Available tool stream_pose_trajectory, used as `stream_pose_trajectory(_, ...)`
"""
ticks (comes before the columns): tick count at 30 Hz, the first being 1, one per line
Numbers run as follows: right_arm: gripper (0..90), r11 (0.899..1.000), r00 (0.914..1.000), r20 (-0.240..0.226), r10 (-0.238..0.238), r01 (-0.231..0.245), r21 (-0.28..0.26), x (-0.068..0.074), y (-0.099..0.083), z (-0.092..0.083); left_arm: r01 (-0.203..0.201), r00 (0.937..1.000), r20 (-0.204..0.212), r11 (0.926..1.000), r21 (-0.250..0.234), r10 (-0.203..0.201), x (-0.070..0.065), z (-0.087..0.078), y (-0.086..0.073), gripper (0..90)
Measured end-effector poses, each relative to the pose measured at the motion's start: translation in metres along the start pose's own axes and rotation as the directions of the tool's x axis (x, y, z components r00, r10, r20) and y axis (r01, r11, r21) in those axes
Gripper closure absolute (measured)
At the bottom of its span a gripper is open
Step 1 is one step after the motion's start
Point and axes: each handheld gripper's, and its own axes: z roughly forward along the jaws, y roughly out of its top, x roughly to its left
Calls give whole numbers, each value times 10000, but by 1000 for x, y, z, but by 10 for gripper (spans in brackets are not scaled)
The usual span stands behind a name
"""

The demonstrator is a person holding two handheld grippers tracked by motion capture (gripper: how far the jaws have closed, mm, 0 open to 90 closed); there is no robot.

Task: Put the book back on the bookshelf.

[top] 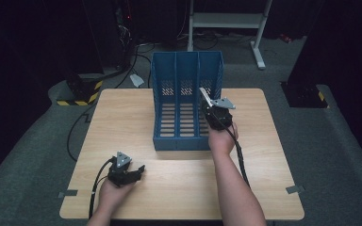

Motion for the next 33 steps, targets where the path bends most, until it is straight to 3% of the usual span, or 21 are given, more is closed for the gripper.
stream_pose_trajectory(10, 753, 10000, 10000, 48, 25, -25, -31, -1, -11, 2, 1, 10000, -2, 10000, 2, -1, 0, 0, 0, 321)
stream_pose_trajectory(33, 741, 9977, 9997, 173, -177, 165, 664, 7, -38, -11, -24, 10000, -15, 10000, -11, 24, 0, 0, 0, 321)
